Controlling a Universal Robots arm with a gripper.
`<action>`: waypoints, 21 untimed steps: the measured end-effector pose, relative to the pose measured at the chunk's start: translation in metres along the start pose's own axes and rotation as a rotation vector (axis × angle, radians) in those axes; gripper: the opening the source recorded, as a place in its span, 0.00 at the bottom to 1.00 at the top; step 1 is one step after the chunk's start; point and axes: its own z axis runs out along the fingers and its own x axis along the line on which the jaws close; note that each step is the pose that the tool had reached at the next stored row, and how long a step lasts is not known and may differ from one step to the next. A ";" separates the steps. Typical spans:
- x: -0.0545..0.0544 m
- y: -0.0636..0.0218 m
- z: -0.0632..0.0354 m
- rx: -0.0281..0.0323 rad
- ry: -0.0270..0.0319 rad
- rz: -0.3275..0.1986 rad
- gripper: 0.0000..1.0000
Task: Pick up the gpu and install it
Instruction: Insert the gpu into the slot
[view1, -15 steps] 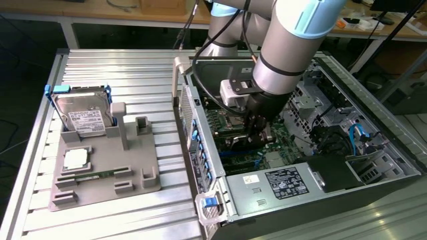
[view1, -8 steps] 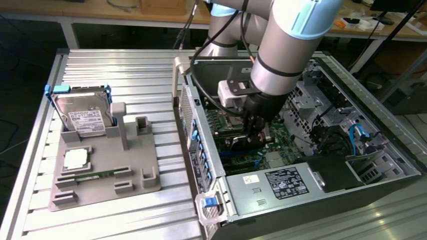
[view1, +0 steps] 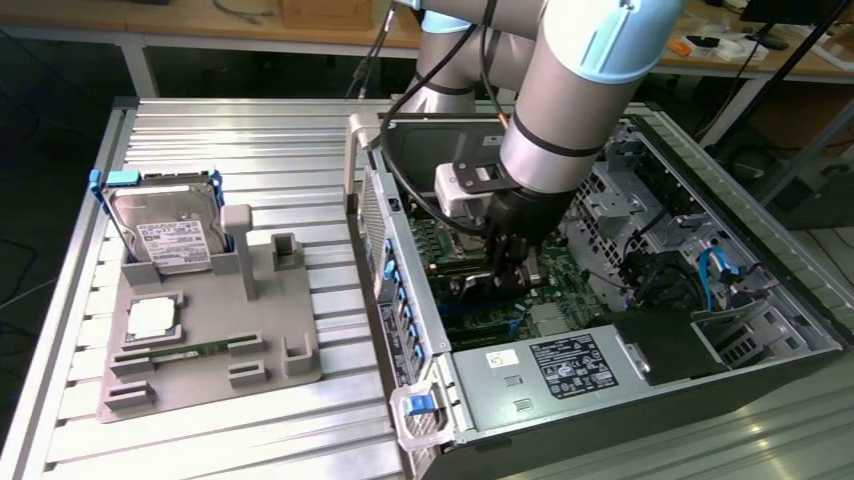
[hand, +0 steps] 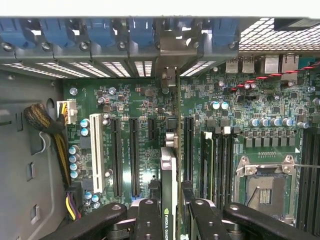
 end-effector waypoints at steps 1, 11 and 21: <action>0.000 0.0000 0.0002 -0.0003 0.0000 0.000 0.27; 0.000 -0.0002 0.0018 -0.0008 0.0000 0.000 0.27; 0.000 -0.0026 0.0030 -0.0024 0.0001 0.000 0.27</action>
